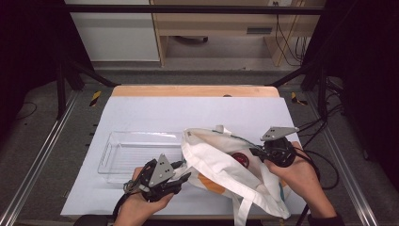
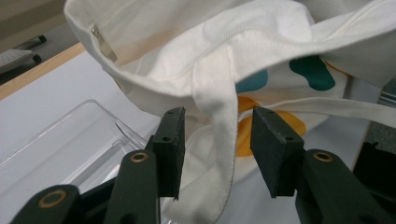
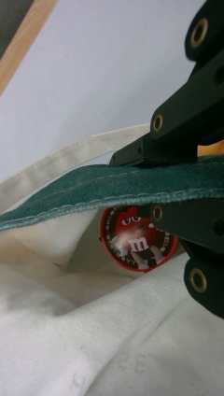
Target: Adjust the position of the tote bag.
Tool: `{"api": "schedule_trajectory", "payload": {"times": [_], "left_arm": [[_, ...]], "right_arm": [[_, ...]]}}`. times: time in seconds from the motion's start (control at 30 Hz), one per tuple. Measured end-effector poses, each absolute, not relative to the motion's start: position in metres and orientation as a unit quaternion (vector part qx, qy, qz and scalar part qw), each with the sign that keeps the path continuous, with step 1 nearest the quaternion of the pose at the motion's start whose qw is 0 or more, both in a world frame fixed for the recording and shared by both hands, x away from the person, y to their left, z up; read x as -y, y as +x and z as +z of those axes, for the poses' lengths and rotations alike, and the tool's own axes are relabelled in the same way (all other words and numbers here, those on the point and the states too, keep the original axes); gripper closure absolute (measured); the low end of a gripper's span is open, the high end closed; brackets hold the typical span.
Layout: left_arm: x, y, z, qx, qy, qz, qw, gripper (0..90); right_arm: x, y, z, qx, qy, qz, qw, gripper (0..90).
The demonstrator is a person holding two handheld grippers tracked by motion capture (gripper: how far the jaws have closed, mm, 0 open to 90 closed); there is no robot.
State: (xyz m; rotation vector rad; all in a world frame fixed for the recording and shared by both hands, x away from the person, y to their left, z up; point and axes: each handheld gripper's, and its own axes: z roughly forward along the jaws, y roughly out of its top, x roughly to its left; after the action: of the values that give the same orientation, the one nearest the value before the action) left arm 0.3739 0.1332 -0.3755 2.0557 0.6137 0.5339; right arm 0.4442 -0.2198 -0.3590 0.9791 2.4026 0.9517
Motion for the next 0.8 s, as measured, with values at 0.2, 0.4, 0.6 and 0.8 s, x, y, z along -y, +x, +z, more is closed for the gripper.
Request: {"api": "schedule_trajectory", "payload": {"times": [0.2, 0.4, 0.6, 0.8], "left_arm": [[-0.126, 0.377, -0.352, -0.232, 0.823, 0.219, 0.47, 44.5], [-0.071, 0.403, -0.34, -0.166, 0.842, 0.211, 0.468, 37.9], [-0.032, 0.422, -0.359, -0.142, 0.873, 0.188, 0.428, 31.8], [-0.023, 0.424, -0.376, -0.113, 0.896, 0.167, 0.395, 24.7]], "right_arm": [[0.221, 0.438, -0.359, -0.844, 0.355, 0.359, 0.183, 83.1], [0.219, 0.435, -0.359, -0.837, 0.353, 0.379, 0.178, 82.4], [0.219, 0.433, -0.362, -0.835, 0.354, 0.385, 0.172, 82.3], [0.218, 0.433, -0.362, -0.832, 0.353, 0.394, 0.167, 82.2]]}}
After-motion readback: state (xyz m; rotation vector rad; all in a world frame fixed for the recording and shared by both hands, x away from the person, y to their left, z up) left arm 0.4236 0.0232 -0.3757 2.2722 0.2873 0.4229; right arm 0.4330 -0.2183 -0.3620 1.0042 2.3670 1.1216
